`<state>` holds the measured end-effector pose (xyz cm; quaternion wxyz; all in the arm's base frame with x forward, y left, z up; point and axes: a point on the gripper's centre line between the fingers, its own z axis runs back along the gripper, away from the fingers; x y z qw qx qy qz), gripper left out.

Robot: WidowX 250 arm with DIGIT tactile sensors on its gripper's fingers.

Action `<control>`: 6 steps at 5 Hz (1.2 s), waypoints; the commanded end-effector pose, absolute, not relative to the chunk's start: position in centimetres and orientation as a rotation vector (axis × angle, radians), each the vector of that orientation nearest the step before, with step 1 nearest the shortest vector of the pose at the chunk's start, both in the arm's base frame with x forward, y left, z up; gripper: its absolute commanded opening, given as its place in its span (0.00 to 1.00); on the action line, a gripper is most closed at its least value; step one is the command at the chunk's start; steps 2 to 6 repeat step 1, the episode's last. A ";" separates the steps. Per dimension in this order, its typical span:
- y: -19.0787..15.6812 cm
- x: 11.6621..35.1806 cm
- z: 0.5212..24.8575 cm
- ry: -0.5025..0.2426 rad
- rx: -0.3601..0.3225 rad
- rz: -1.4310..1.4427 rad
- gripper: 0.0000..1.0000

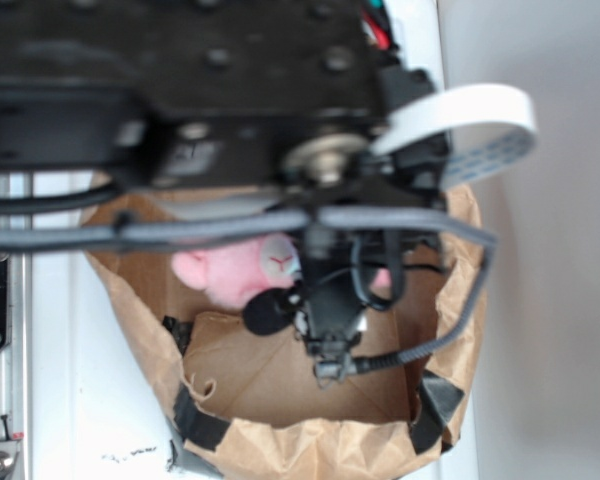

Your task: Grab the pink bunny.

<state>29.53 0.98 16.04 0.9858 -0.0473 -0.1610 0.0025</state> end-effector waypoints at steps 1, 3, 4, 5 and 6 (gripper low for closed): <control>1.5 29.0 17.6 -0.303 -0.021 -0.028 0.00; 1.5 29.0 17.6 -0.303 -0.021 -0.028 0.00; 1.5 29.0 17.6 -0.303 -0.021 -0.028 0.00; 1.5 29.0 17.6 -0.303 -0.021 -0.028 0.00; 1.5 29.0 17.6 -0.303 -0.021 -0.028 0.00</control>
